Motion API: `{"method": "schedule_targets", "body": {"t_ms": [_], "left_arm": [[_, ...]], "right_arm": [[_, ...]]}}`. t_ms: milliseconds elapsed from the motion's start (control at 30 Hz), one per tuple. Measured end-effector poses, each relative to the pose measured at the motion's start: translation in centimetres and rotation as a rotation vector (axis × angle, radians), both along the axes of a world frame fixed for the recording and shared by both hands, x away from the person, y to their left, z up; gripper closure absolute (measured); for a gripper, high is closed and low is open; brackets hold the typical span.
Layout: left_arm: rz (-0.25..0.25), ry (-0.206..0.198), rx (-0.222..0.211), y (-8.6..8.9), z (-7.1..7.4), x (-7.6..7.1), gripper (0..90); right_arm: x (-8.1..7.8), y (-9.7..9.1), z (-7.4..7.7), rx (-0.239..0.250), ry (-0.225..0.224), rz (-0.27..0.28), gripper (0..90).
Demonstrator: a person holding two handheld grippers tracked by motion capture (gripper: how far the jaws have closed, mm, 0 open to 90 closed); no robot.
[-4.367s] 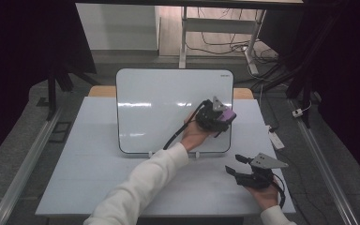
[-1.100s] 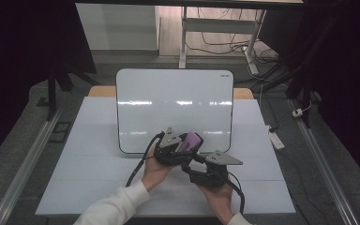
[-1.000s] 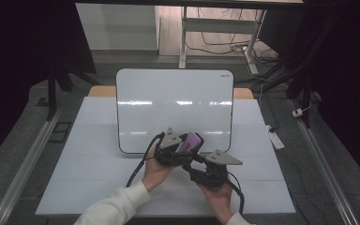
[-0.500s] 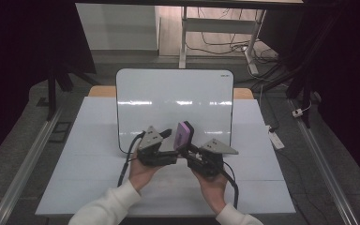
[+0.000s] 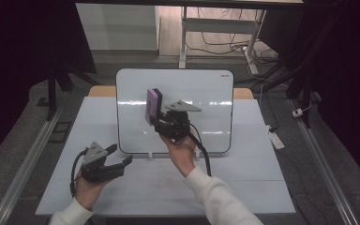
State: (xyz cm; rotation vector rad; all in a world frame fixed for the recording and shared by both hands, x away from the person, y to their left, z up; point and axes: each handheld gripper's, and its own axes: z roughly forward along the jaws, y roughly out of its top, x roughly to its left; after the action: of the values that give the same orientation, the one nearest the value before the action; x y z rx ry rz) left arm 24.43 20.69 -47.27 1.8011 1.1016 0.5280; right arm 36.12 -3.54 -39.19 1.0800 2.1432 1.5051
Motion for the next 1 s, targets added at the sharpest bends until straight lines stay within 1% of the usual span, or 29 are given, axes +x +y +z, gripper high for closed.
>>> {"method": "schedule_targets", "body": {"t_ms": [67,167,267,333,433,500,533,667,767,833,900,933,1000], "left_arm": [[0.014,0.012,-0.002,0.7,-0.3,-0.2,29.1],[0.026,0.015,-0.005,1.4,-0.5,-0.4,29.7],[0.03,0.018,-0.008,1.9,-0.5,-0.7,29.7],[0.037,0.023,-0.012,2.4,-0.6,-1.0,29.7],[0.053,0.031,-0.002,3.0,-0.9,-1.4,30.0],[0.061,0.036,0.007,3.3,-1.2,-1.5,30.0],[0.062,0.042,0.006,3.5,-1.3,-1.6,30.0],[0.07,0.059,0.0,3.9,-1.8,-1.5,30.4],[0.072,0.069,-0.002,4.0,-1.9,-1.6,30.4],[0.073,0.071,-0.004,4.1,-1.9,-1.8,30.5],[0.08,0.069,-0.007,4.2,-1.9,-2.0,30.5],[0.079,0.069,-0.012,4.3,-1.9,-2.1,30.7],[0.084,0.068,-0.015,4.4,-1.9,-2.3,30.8]], "right_arm": [[0.8,1.3,0.6,-0.012,0.012,-0.009,63.2],[1.9,3.3,1.4,-0.054,0.022,-0.029,63.1],[2.6,4.8,2.0,-0.069,0.013,-0.045,62.9],[3.1,5.5,2.1,-0.068,0.012,-0.056,62.9],[3.7,6.2,1.8,-0.074,0.021,-0.064,62.8],[3.8,6.4,1.6,-0.076,0.016,-0.062,62.8],[3.8,6.6,1.6,-0.076,0.006,-0.06,62.8],[3.8,6.8,2.0,-0.072,-0.007,-0.051,62.8],[3.9,7.0,2.2,-0.077,-0.025,-0.043,62.8],[4.2,7.5,2.1,-0.079,-0.018,-0.037,62.8],[4.6,8.0,1.7,-0.074,-0.012,-0.046,62.5],[4.7,8.2,1.7,-0.078,-0.017,-0.057,62.3],[4.6,8.6,1.9,-0.059,-0.024,-0.063,61.3]]}}
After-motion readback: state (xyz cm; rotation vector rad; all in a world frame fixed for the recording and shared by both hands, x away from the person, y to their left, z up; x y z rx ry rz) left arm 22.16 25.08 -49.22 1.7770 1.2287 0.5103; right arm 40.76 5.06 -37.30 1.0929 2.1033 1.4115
